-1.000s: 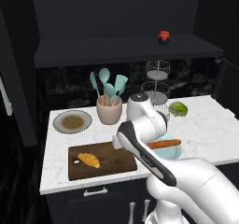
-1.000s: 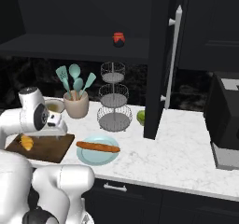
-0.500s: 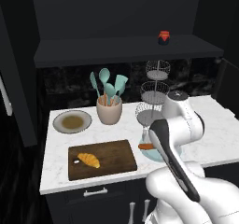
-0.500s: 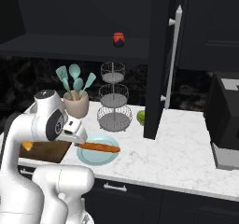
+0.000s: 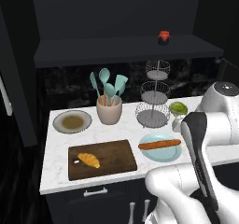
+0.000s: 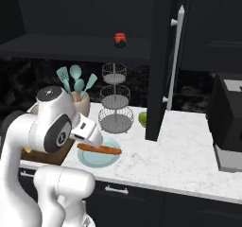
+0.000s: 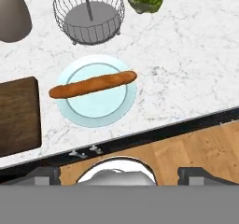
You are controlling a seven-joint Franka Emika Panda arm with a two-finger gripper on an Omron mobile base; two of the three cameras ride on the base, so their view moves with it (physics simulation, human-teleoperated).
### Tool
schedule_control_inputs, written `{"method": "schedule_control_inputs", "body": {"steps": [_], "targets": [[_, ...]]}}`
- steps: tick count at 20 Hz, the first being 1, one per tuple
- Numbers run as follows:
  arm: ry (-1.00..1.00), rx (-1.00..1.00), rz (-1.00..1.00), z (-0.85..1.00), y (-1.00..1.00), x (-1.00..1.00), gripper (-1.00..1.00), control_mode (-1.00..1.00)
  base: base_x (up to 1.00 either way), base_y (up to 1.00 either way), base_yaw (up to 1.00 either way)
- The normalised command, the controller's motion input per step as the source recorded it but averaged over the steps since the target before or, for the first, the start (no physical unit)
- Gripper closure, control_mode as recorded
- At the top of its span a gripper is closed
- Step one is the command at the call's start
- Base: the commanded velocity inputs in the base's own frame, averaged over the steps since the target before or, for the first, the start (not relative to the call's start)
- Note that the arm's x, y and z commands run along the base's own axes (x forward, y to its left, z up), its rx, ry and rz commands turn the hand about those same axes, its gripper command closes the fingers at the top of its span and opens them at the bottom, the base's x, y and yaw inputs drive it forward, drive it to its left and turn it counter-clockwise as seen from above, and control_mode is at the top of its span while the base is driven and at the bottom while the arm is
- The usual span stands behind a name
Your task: From the different types of pastries on the counter, select a croissant and place it on the cutting board. Then retrieve a jar of jam from the cabinet and place it alongside the croissant on the cutting board.
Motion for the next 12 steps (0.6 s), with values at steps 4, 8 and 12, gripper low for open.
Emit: {"method": "schedule_control_inputs", "body": {"steps": [4,8,12], "targets": [[-0.41,0.00,-0.02,1.00,-0.12,-0.37,-1.00,-1.00,0.00,0.00,0.00],[-0.49,-0.05,0.00,1.00,-0.01,-0.14,-1.00,-1.00,0.00,0.00,0.00],[-0.41,-0.16,0.00,1.00,0.00,-0.01,-1.00,-1.00,0.00,0.00,0.00]]}}
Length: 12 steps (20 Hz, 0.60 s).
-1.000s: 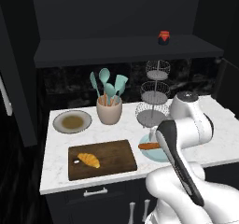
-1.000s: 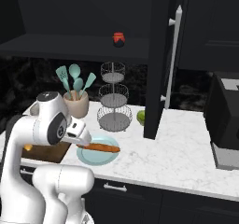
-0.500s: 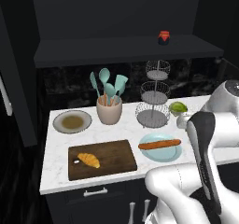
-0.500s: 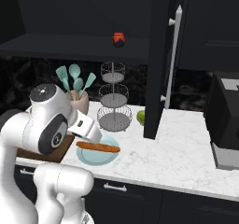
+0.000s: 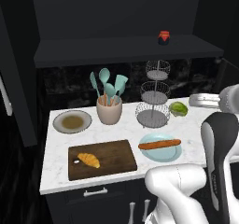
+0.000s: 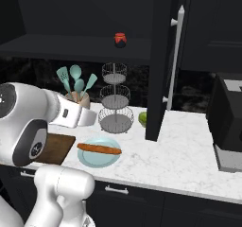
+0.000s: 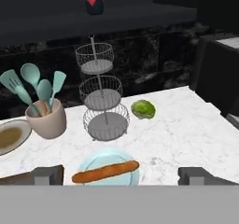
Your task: From the different types of pastries on the counter, select a croissant and place it on the cutting board. Then retrieve a jar of jam from the cabinet and place it alongside the croissant on the cutting board.
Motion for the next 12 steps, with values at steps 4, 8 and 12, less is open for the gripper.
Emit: {"method": "schedule_control_inputs", "body": {"steps": [4,8,12], "targets": [[-0.27,-0.18,0.00,1.00,0.00,0.00,-1.00,-1.00,0.00,0.00,0.00],[-0.22,-0.12,0.00,0.83,-0.01,0.00,-1.00,-1.00,0.00,0.00,0.00],[-0.07,-0.05,0.01,0.20,0.03,0.00,-1.00,-1.00,0.00,0.00,0.00]]}}
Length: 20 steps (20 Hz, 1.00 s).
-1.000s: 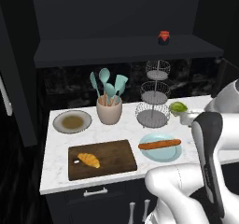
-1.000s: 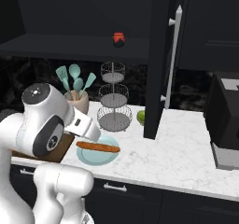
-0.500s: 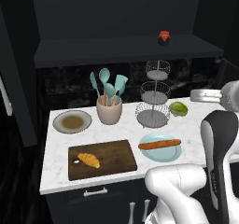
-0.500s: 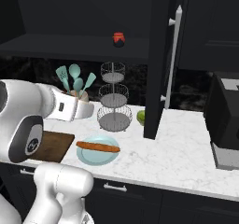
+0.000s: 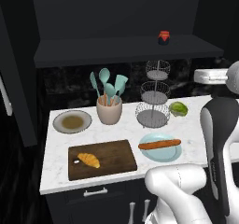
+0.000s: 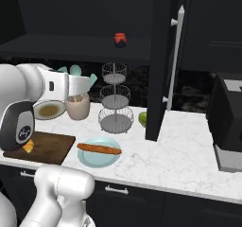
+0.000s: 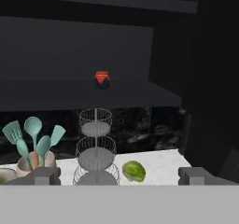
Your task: From the different types of pastries on the counter, select a croissant and place it on the cutting board. Then retrieve a jar of jam from the cabinet and place it alongside the croissant on the cutting board.
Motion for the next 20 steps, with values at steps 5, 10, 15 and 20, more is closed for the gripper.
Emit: {"method": "schedule_control_inputs", "body": {"steps": [5,10,15,20], "targets": [[0.01,0.00,0.01,0.07,0.19,0.25,-1.00,-1.00,0.00,0.00,0.00],[-0.03,-0.03,0.00,0.25,0.22,0.29,-1.00,-1.00,0.00,0.00,0.00],[0.00,0.00,0.03,0.03,0.00,0.44,-1.00,-1.00,0.00,0.00,0.00],[-0.03,0.00,0.03,0.04,0.00,0.55,-1.00,-1.00,0.00,0.00,0.00]]}}
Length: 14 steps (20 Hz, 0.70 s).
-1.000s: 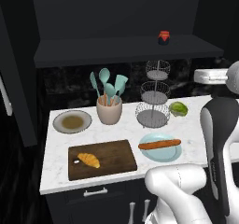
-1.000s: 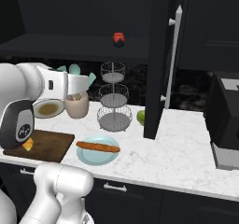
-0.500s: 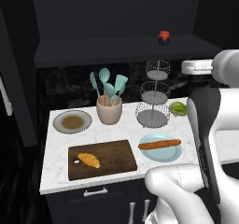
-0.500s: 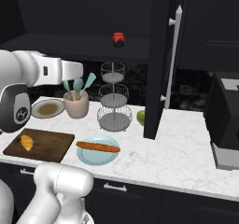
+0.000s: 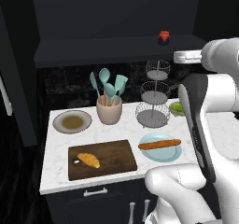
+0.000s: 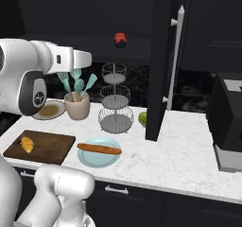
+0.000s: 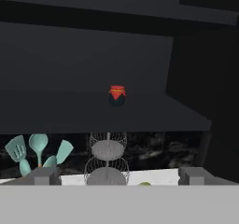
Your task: From the different types of pastries on the counter, select a croissant and place it on the cutting board. Then retrieve a jar of jam from the cabinet and place it alongside the croissant on the cutting board.
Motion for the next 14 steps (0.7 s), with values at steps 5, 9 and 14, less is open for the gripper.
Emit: {"method": "schedule_control_inputs", "body": {"steps": [5,9,14], "targets": [[-0.09,0.00,0.05,0.00,0.00,0.60,-1.00,-1.00,0.00,0.00,0.00],[-0.13,0.00,0.01,0.00,-0.06,0.62,-1.00,-1.00,0.00,0.00,0.00],[-0.03,0.00,0.00,0.00,-0.08,0.62,-1.00,-1.00,0.00,0.00,0.00]]}}
